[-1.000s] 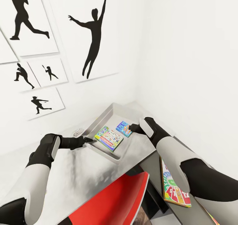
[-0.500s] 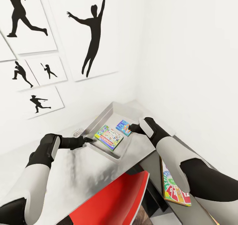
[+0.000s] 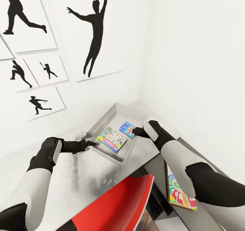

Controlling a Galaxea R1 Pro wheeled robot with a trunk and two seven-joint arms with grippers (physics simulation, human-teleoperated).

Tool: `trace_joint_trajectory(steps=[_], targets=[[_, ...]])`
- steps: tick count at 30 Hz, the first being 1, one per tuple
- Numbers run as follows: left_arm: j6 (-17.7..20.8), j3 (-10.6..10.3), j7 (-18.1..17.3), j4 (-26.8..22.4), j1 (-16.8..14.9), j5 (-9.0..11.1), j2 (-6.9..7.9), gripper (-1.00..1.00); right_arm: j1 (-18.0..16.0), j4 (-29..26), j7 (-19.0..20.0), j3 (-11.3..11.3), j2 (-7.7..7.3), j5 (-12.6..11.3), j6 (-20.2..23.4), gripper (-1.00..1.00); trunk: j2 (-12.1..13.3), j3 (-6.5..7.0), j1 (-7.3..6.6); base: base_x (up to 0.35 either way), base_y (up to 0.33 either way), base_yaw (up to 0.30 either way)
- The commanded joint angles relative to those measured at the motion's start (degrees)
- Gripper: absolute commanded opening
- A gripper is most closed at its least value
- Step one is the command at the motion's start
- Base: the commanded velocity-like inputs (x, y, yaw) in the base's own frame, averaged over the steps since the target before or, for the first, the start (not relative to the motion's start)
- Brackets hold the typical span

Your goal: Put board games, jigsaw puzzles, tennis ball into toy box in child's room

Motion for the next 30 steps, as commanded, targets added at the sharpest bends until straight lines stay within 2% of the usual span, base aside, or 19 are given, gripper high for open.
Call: trace_joint_trajectory(steps=[1, 12, 13, 14, 15, 20, 25, 30], targets=[[0.29, 0.16, -0.42, -0.03, -0.06, -0.61, -0.03, 1.0, -0.06, -0.07, -0.46, 0.43, -0.04, -0.61, 0.15, 1.0, -0.11, -0.11, 0.03, 0.0, 0.0, 0.0], [0.29, 0.24, -0.42, -0.03, -0.06, -0.61, 0.05, 1.0, -0.06, -0.08, -0.17, 0.43, 0.02, -0.61, 0.17, 1.0, -0.11, -0.14, 0.03, 0.0, 0.0, 0.0], [0.29, 0.24, -0.42, -0.03, -0.06, -0.61, 0.06, 1.0, -0.06, -0.08, -0.17, 0.43, 0.02, -0.61, 0.17, -1.0, -0.11, -0.14, 0.03, 0.0, 0.0, 0.0], [0.29, 0.24, -0.42, -0.03, -0.06, -0.61, 0.06, 1.0, -0.03, -0.08, -0.17, 0.43, 0.03, -0.61, 0.17, -1.0, -0.11, -0.14, 0.03, 0.0, 0.0, 0.0], [0.29, 0.24, -0.42, -0.03, -0.06, -0.61, 0.06, -1.0, -0.04, -0.09, -0.17, 0.43, 0.04, -0.61, 0.17, -1.0, -0.11, -0.14, 0.03, 0.0, 0.0, 0.0], [0.29, 0.3, -0.42, -0.03, -0.06, -0.59, 0.06, -1.0, -0.06, -0.08, -0.16, 0.42, -0.1, -0.67, 0.22, -1.0, -0.11, -0.14, 0.03, 0.0, 0.0, 0.0], [0.29, 2.23, -0.5, -0.03, -0.06, -0.61, 0.06, -1.0, -0.02, -0.07, -0.16, 0.43, -0.06, -0.8, 0.18, -1.0, -0.11, -0.14, 0.03, 0.0, 0.0, 0.0], [0.29, 2.58, -0.51, -0.03, -0.06, -0.61, 0.06, -1.0, -0.04, -0.07, -0.16, 0.43, -0.04, -0.75, 0.17, -1.0, -0.11, -0.14, 0.03, 0.0, 0.0, 0.0]])
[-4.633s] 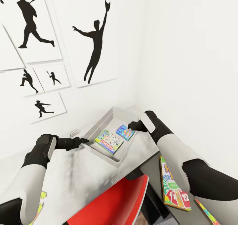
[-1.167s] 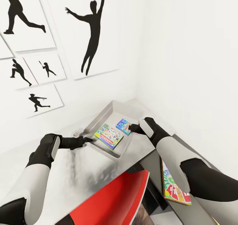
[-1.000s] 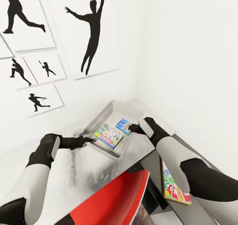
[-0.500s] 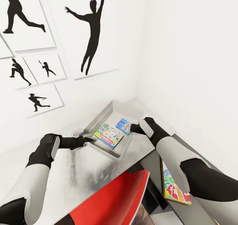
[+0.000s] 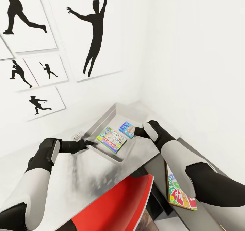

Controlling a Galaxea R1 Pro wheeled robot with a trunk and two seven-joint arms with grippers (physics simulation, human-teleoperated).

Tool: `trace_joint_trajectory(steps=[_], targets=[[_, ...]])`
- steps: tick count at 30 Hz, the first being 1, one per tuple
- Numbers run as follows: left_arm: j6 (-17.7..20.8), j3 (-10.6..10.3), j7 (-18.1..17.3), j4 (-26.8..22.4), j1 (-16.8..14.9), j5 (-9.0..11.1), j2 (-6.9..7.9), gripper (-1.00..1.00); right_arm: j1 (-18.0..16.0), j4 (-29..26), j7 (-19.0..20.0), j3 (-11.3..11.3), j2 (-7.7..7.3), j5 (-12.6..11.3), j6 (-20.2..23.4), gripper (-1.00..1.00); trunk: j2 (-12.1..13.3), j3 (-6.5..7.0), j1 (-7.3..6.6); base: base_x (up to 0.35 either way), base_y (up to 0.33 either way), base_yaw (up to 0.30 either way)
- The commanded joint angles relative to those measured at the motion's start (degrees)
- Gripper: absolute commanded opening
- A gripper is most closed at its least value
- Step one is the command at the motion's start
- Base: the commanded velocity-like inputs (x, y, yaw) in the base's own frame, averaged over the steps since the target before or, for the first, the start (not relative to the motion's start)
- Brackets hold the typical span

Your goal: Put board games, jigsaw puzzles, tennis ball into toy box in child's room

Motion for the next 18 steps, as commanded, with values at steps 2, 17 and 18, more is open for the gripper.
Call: trace_joint_trajectory(steps=[2, 17, 18], targets=[[0.29, 0.15, -0.46, -0.05, -0.06, -0.3, -0.02, -1.0, -0.06, -0.09, -0.58, 0.47, -0.1, -0.26, 0.16, -1.0, -0.11, -0.1, 0.03, 0.0, 0.0, 0.0], [0.29, 0.19, -0.48, -0.05, -0.06, -0.3, -0.02, -1.0, -0.06, -0.18, -0.58, 0.47, -0.05, -0.39, 0.16, -1.0, -0.11, 0.43, 0.03, 0.0, 0.0, 0.0], [0.29, 0.19, -0.48, -0.05, -0.06, -0.3, -0.02, -1.0, -0.07, -0.18, -0.58, 0.47, -0.05, -0.39, 0.16, -1.0, -0.11, 0.52, 0.03, 0.0, 0.0, 0.0]])
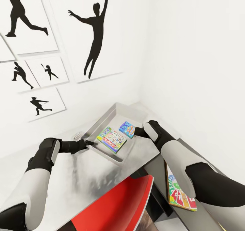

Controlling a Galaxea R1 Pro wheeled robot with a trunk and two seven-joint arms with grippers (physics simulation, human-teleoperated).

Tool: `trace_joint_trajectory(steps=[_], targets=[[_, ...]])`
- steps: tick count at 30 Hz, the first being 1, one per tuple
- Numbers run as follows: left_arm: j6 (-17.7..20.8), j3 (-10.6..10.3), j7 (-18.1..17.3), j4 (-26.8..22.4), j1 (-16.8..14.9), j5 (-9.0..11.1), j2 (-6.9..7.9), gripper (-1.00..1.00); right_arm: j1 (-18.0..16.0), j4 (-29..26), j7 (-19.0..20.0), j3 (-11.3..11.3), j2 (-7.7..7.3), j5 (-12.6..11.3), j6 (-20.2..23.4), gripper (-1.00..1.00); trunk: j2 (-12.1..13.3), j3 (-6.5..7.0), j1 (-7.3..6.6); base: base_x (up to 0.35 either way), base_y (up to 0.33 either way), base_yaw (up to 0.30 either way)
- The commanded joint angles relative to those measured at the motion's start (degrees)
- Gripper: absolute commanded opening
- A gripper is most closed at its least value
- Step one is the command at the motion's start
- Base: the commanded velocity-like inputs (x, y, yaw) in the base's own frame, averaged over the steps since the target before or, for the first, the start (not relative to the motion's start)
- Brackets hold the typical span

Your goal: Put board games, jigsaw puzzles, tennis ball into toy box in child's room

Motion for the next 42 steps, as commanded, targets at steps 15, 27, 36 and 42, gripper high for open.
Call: trace_joint_trajectory(steps=[15, 27, 36, 42], targets=[[0.37, 0.09, -0.48, -0.06, -0.05, -0.01, 0.03, -1.0, -0.06, -0.09, -0.44, 0.25, 0.02, -0.5, 0.14, -1.0, -0.11, 1.3, 0.03, -0.1, 0.025, 0.003], [0.37, 0.09, -0.54, -0.06, -0.05, -0.01, 0.0, -1.0, -0.07, -0.09, -0.44, 0.25, 0.02, -0.5, 0.14, -1.0, -0.11, 1.72, 0.03, -0.278, 0.14, 0.025], [0.37, 0.09, -0.54, -0.06, -0.05, -0.01, -0.02, -1.0, -0.03, -0.09, -0.44, 0.25, -0.06, -0.52, 0.14, -1.0, -0.11, 1.73, 0.03, -0.227, 0.153, -0.022], [0.37, 0.09, -0.54, -0.06, -0.05, 0.05, -0.02, -1.0, -0.04, -0.09, -0.44, 0.25, -0.07, -0.58, 0.14, -1.0, -0.11, 1.79, 0.03, -0.045, 0.102, -0.175]])
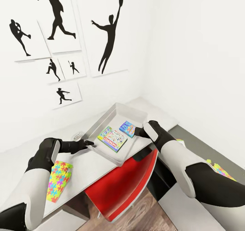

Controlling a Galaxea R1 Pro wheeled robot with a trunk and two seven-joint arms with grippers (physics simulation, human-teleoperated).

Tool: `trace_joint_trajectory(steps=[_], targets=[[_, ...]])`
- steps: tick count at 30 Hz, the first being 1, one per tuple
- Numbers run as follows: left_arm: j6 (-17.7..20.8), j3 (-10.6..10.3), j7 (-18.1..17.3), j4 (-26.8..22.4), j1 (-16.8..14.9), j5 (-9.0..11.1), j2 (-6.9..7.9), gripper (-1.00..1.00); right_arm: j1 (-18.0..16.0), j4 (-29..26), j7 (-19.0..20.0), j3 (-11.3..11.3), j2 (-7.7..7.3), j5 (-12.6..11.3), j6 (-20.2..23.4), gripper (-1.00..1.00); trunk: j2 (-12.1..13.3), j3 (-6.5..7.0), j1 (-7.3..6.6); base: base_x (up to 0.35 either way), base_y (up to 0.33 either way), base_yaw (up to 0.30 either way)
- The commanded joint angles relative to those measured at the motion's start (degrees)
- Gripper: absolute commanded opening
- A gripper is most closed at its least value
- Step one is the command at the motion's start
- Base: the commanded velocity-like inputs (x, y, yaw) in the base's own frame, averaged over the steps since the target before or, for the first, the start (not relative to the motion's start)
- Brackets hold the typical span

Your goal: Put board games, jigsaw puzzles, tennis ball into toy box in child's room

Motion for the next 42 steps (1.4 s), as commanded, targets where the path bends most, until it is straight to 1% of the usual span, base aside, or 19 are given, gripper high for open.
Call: trace_joint_trajectory(steps=[1, 6, 11, 18, 23, 33, 42], targets=[[0.39, 0.06, -0.4, -0.07, -0.05, 0.24, -0.02, -1.0, -0.09, -0.07, -0.44, 0.25, -0.06, -0.55, 0.13, -1.0, -0.12, -0.1, 0.03, -0.01, 0.026, -0.076], [0.39, 0.06, -0.45, -0.07, -0.05, 0.23, 0.0, -1.0, -0.04, -0.07, -0.44, 0.25, -0.02, -0.5, 0.13, -1.0, -0.12, -0.1, 0.03, -0.003, 0.107, -0.021], [0.39, 0.06, -0.48, -0.07, -0.05, 0.21, 0.05, -1.0, -0.03, -0.07, -0.44, 0.25, 0.02, -0.52, 0.13, -1.0, -0.12, -0.1, 0.03, 0.0, 0.243, -0.035], [0.39, 0.06, -0.48, -0.07, -0.05, 0.22, 0.02, -1.0, -0.04, -0.07, -0.44, 0.25, -0.03, -0.56, 0.13, -1.0, -0.12, -0.1, 0.03, -0.02, 0.267, -0.139], [0.39, 0.06, -0.55, -0.07, -0.05, 0.25, 0.06, -1.0, -0.06, -0.07, -0.44, 0.25, 0.02, -0.55, 0.13, -1.0, -0.12, -0.1, 0.03, -0.117, 0.146, -0.049], [0.39, 0.06, -0.57, -0.07, -0.05, 0.25, 0.07, -1.0, -0.05, -0.07, -0.44, 0.25, 0.03, -0.56, 0.13, -1.0, -0.12, -0.1, 0.03, -0.223, 0.148, -0.015], [0.39, 0.06, -0.57, -0.07, -0.04, 0.25, 0.07, -1.0, -0.04, -0.07, -0.44, 0.25, 0.03, -0.56, 0.13, -1.0, -0.12, -0.1, 0.03, -0.033, 0.075, -0.04]])
